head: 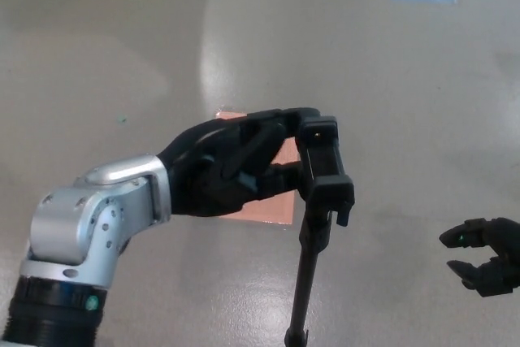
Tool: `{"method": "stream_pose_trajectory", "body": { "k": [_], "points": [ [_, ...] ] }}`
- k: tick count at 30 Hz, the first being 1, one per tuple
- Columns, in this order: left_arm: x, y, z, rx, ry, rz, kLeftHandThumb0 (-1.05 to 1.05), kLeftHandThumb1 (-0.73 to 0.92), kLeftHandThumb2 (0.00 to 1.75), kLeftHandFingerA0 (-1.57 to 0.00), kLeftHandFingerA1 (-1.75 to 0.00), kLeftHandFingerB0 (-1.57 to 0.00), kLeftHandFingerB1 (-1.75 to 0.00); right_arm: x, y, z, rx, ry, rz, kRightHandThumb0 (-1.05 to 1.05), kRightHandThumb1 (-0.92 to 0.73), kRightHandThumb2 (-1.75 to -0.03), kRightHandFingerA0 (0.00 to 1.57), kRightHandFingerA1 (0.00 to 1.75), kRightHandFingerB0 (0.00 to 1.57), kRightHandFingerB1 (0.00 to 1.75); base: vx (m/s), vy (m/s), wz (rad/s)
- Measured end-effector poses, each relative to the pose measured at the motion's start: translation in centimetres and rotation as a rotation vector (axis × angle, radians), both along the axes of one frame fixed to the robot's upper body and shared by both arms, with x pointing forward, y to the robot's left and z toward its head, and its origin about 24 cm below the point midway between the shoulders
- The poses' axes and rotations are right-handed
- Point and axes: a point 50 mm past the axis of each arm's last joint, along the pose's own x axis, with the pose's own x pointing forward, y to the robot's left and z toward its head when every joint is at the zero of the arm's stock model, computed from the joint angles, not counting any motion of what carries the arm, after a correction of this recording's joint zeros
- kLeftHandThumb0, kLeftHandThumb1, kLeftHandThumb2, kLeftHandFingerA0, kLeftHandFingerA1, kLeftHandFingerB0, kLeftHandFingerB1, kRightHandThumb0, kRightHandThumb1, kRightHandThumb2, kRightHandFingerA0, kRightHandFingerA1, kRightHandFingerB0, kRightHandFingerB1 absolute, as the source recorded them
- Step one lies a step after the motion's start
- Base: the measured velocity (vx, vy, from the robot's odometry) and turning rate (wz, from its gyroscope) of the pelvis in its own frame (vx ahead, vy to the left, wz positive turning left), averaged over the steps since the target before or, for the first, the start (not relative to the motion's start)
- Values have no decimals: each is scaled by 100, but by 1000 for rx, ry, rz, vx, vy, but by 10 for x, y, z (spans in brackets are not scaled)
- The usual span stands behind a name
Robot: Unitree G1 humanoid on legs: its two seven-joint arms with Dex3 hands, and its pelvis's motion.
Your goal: The robot uses its left hand to grab the top of a phone stand kept on the floor and rotates it anti-clockwise
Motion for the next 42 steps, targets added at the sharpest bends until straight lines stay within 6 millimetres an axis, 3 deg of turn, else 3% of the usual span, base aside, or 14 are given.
{"method": "stream_pose_trajectory", "body": {
  "k": [14, 16, 20, 26, 27, 31, 32, 34, 35, 36, 37, 38, 39, 42],
  "points": [
    [13, 85, -26, -77, 95, 256, -96, 91, 122, 0, -12, 0, -6, -1, -1, -1, -7, 10, 0, -46, -73, -79, 29, 45, 18, 37, 0, 0, 0],
    [13, 92, -31, -79, 105, 280, -96, 91, 122, 0, -11, 0, -6, -2, -1, -2, -11, 14, 2, -40, -84, -65, 36, 41, 19, 29, 0, 0, 0],
    [12, 101, -40, -83, 122, 312, -92, 86, 119, 0, -14, 0, -8, -2, -1, -2, -13, 18, 3, -46, -73, -79, 27, 44, 17, 37, 0, 0, 0],
    [6, 112, -56, -15, 136, 353, -77, 72, 108, 0, -30, 0, -20, -2, -1, -3, -18, 24, 9, -41, -84, -65, 37, 40, 20, 29, 0, 0, 0],
    [4, 112, -58, 6, 136, 359, -73, 89, 68, -8, -28, -5, -21, -2, -1, -3, -18, 24, 10, -40, -84, -65, 37, 41, 20, 29, 0, 0, 0],
    [-3, 118, -76, 127, 142, 417, -71, 88, 70, -19, -34, -10, -21, -3, 0, -4, -21, 27, 14, -46, -73, -79, 28, 45, 18, 37, 0, 0, 0],
    [-4, 118, -77, 137, 142, 424, -33, 58, 112, -2, -48, 0, -47, -3, 0, -4, -21, 27, 14, -40, -84, -65, 29, 38, 19, 29, 0, 0, 0],
    [-8, 123, -85, 183, 148, 462, -33, 58, 112, -2, -48, 0, -47, -3, 0, -4, -21, 28, 15, -40, -84, -65, 29, 38, 19, 29, 0, 0, 0],
    [-9, 124, -87, 193, 150, 471, -67, 76, 93, -21, -44, -10, -37, -3, 0, -5, -21, 29, 15, -39, -84, -65, 30, 37, 19, 29, 0, 0, 0],
    [-13, 127, -93, 221, 156, 494, -67, 76, 93, -21, -44, -10, -37, -4, 0, -5, -21, 31, 15, -39, -84, -65, 30, 37, 19, 29, 0, 0, 0],
    [-14, 129, -96, 237, 160, 507, -59, 71, 88, -23, -45, -9, -36, -4, 0, -6, -21, 33, 16, -22, -66, -112, 10, 51, 8, 50, 0, 0, 0],
    [-16, 130, -99, 249, 163, 516, -59, 71, 88, -23, -45, -9, -36, -4, 0, -6, -21, 34, 16, -22, -66, -112, 10, 51, 8, 50, 0, 0, 0],
    [-19, 134, -105, 269, 172, 540, -52, 83, 65, -25, -35, -15, -26, -5, 0, -7, -21, 37, 16, -47, -73, -79, 30, 44, 17, 37, 0, 0, 0],
    [-29, 141, -118, 290, 204, 586, -52, 81, 65, -25, -35, -18, -27, -9, 0, -11, -22, 49, 14, -39, -84, -65, 37, 40, 19, 29, 0, 0, 0]
  ]
}}
